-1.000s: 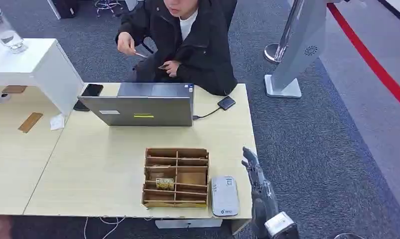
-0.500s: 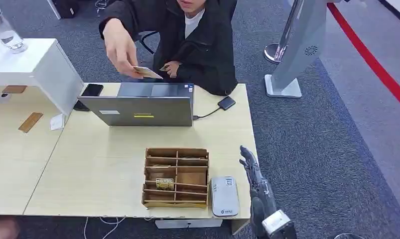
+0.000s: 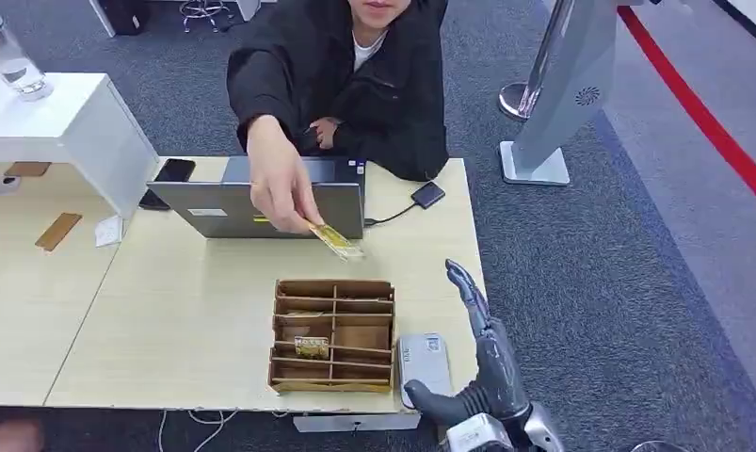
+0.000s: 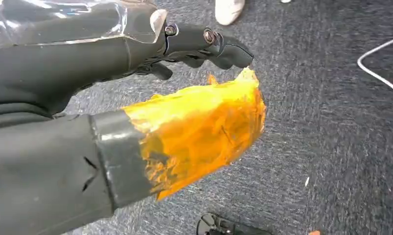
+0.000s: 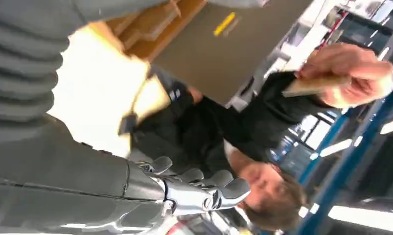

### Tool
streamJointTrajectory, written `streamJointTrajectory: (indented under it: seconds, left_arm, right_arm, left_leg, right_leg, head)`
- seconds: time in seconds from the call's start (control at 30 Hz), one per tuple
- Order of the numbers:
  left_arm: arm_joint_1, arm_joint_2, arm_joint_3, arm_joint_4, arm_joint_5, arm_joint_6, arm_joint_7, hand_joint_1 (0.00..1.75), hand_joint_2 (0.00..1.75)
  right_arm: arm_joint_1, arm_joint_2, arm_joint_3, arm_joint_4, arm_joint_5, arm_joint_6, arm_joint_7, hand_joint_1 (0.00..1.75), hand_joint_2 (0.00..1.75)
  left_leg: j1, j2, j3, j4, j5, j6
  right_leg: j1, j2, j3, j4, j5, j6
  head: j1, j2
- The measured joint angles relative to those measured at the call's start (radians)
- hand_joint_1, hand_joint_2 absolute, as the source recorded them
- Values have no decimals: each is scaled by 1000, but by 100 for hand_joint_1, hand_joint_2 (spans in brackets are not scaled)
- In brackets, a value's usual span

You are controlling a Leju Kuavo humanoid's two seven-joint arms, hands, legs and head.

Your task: Pass the card to the sensor for recognition and then transmit it.

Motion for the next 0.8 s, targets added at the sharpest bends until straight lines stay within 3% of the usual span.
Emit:
streamJointTrajectory:
  seconds: [0.47, 0.8]
  left_arm:
    - [-1, 4, -37, 0, -54, -35, 42, 0, 0]
    - [-2, 4, -38, 0, -66, -41, 52, 0, 0]
  right_arm:
    - [-215, 21, -44, 51, 562, -34, 215, 0, 175]
    - [-259, 30, -43, 83, 758, -54, 294, 0, 175]
  left_leg:
    - [0, 0, 0, 0, 1, -1]
    - [0, 0, 0, 0, 0, -1]
  right_leg:
    - [0, 0, 0, 0, 0, 0]
    - [0, 0, 0, 0, 0, 0]
  head:
    - [0, 0]
    - [0, 0]
